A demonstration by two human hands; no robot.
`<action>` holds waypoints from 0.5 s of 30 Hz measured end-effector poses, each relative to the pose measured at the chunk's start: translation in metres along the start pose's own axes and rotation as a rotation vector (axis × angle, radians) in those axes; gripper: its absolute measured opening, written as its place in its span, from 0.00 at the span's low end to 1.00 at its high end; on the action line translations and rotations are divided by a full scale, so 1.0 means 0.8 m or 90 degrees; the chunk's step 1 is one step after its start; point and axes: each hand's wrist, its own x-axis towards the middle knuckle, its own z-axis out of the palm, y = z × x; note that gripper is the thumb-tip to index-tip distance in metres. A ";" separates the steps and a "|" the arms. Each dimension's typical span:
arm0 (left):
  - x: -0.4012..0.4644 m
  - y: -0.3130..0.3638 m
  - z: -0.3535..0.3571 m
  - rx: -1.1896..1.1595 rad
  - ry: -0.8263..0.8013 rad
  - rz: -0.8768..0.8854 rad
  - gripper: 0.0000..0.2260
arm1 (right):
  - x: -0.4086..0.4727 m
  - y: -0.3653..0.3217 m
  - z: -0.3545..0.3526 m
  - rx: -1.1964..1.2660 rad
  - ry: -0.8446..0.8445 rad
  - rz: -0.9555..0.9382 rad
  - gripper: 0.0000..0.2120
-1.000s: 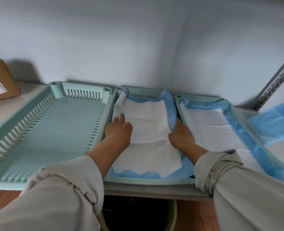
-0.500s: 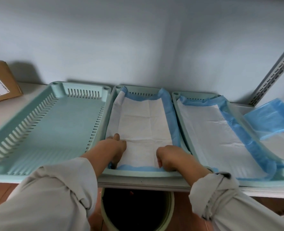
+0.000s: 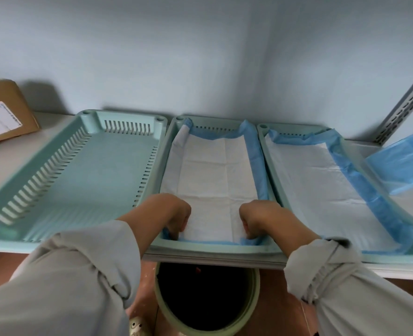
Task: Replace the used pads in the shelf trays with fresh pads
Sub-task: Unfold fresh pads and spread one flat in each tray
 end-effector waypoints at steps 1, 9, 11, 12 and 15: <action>0.001 0.000 0.000 -0.007 -0.010 -0.001 0.19 | -0.002 0.000 -0.002 -0.003 -0.014 -0.002 0.19; -0.003 -0.009 0.000 -0.082 -0.023 -0.018 0.23 | -0.012 -0.007 -0.012 -0.022 -0.071 0.011 0.25; 0.005 -0.015 -0.004 -0.161 0.116 -0.026 0.20 | -0.005 -0.012 -0.014 0.012 0.036 0.005 0.23; 0.016 -0.015 -0.006 -0.183 0.215 -0.035 0.18 | 0.003 -0.016 -0.014 0.057 0.121 -0.007 0.21; 0.057 0.000 -0.006 -0.281 0.358 -0.039 0.20 | 0.034 -0.043 -0.004 0.222 0.236 -0.096 0.24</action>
